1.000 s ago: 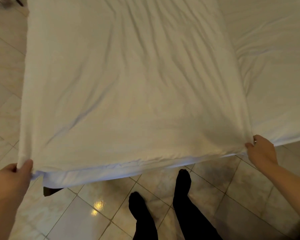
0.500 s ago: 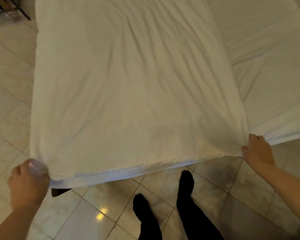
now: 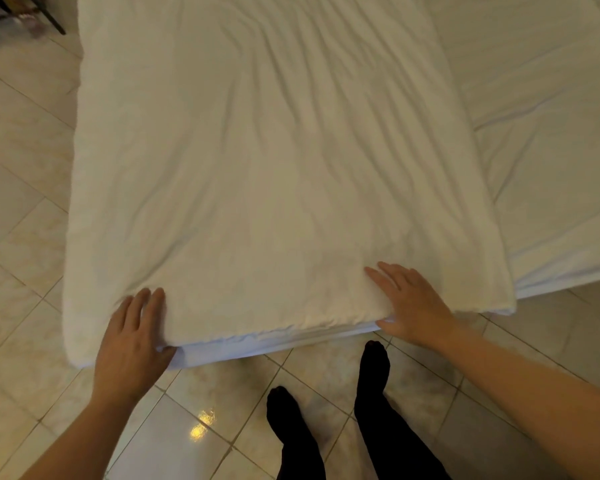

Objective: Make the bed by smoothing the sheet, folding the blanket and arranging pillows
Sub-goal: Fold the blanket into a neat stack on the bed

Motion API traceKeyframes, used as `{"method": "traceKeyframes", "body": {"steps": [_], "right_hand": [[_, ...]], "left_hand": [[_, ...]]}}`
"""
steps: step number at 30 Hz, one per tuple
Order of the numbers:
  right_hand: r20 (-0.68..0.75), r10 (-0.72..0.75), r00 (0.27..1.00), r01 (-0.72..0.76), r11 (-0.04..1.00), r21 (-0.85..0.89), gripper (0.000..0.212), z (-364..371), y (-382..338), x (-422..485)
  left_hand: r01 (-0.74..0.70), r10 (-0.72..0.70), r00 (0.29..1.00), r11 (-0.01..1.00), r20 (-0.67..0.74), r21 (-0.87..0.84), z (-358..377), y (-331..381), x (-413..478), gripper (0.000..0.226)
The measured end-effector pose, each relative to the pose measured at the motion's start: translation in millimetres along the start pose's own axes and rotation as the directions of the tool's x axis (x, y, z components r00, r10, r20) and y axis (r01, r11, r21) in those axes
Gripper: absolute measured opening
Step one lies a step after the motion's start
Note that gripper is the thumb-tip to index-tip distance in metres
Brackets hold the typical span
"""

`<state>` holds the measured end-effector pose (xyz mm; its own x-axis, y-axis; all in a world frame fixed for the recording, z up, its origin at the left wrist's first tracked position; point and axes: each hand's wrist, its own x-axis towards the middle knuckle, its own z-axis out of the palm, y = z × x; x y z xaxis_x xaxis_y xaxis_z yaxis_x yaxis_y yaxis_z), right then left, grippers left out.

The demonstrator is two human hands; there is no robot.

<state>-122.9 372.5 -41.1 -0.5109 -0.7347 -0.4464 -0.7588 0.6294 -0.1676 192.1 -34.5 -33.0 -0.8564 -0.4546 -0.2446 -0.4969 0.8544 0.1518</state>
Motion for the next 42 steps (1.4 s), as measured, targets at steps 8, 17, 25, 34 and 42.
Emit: {"method": "traceKeyframes", "body": {"steps": [8, 17, 25, 34, 42], "right_hand": [[-0.062, 0.067, 0.996, -0.067, 0.998, 0.002, 0.087, 10.9, -38.0, 26.9], [0.045, 0.167, 0.985, -0.167, 0.986, -0.008, 0.099, 18.7, -56.8, 34.0], [0.005, 0.199, 0.98, -0.199, 0.979, 0.048, 0.102, 14.7, -62.4, 38.0], [0.014, 0.247, 0.969, -0.245, 0.967, -0.07, 0.105, 11.4, -82.3, 54.8], [-0.053, 0.194, 0.979, -0.201, 0.967, -0.157, 0.094, -0.2, -45.3, 49.9]], "left_hand": [[0.121, -0.123, 0.992, 0.991, -0.04, -0.054, 11.5, -3.0, 18.6, 0.081], [0.276, -0.275, 0.961, 0.955, 0.025, -0.103, -18.0, -7.0, 50.2, 0.029], [0.33, -0.328, 0.943, 0.944, 0.06, -0.023, -19.1, -15.6, 63.2, 0.025], [0.371, -0.359, 0.925, 0.924, 0.126, -0.087, -27.5, -32.1, 101.7, 0.032], [0.298, -0.297, 0.954, 0.946, 0.032, -0.13, -17.4, -21.3, 79.8, 0.022]]}}
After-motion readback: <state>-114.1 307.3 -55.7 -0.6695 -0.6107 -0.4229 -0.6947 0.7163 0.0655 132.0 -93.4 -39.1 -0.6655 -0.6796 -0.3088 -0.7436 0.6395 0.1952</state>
